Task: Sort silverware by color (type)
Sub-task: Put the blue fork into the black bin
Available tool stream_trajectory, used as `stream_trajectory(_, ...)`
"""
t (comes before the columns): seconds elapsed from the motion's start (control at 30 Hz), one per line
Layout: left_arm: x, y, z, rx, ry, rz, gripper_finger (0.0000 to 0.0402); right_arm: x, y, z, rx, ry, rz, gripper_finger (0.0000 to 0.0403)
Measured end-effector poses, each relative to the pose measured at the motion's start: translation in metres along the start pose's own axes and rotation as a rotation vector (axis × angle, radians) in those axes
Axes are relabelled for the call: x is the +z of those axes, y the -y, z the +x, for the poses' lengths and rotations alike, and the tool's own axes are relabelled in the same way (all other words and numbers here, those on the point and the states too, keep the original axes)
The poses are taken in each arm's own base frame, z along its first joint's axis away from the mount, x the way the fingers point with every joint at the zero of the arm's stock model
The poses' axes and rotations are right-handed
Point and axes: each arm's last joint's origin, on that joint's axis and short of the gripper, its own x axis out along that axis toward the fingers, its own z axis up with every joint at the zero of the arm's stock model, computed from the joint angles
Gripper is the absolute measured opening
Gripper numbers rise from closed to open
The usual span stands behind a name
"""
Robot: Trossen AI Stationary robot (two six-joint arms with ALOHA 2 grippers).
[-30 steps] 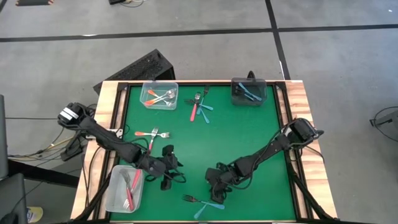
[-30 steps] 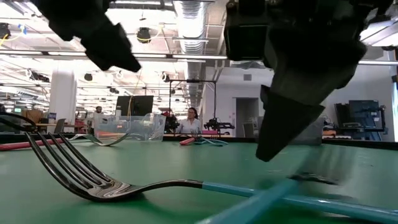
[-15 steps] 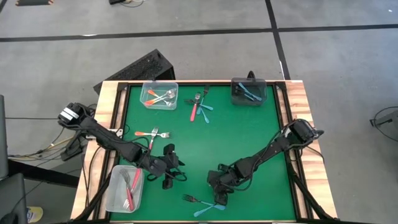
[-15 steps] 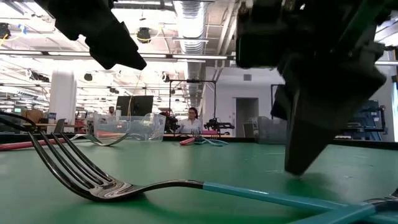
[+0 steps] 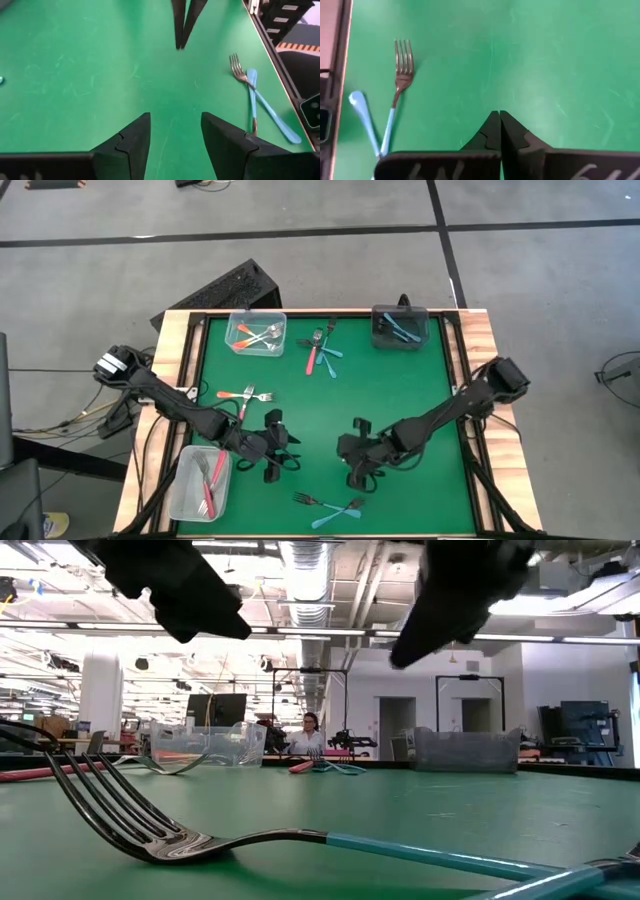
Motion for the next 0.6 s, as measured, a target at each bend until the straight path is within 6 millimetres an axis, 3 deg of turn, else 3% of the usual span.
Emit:
stream_trajectory(0.1,0.000,0.000,0.000,-0.005,0.000,-0.002,0.0163,-0.001,0.004,-0.012,0.021,-0.053,-0.010,0.0029)
stream_trajectory(0.3,0.000,0.000,0.000,-0.003,-0.004,-0.004,0.0163,-0.019,-0.003,-0.014,0.053,-0.208,-0.004,0.0124)
stream_trajectory(0.47,0.000,0.000,0.000,-0.003,-0.004,-0.004,0.0163,-0.044,-0.022,0.014,0.134,-0.353,0.004,0.0199)
stream_trajectory(0.6,-0.001,0.000,0.000,-0.004,-0.007,-0.004,0.0163,-0.064,-0.036,0.035,0.239,-0.484,0.034,0.0226)
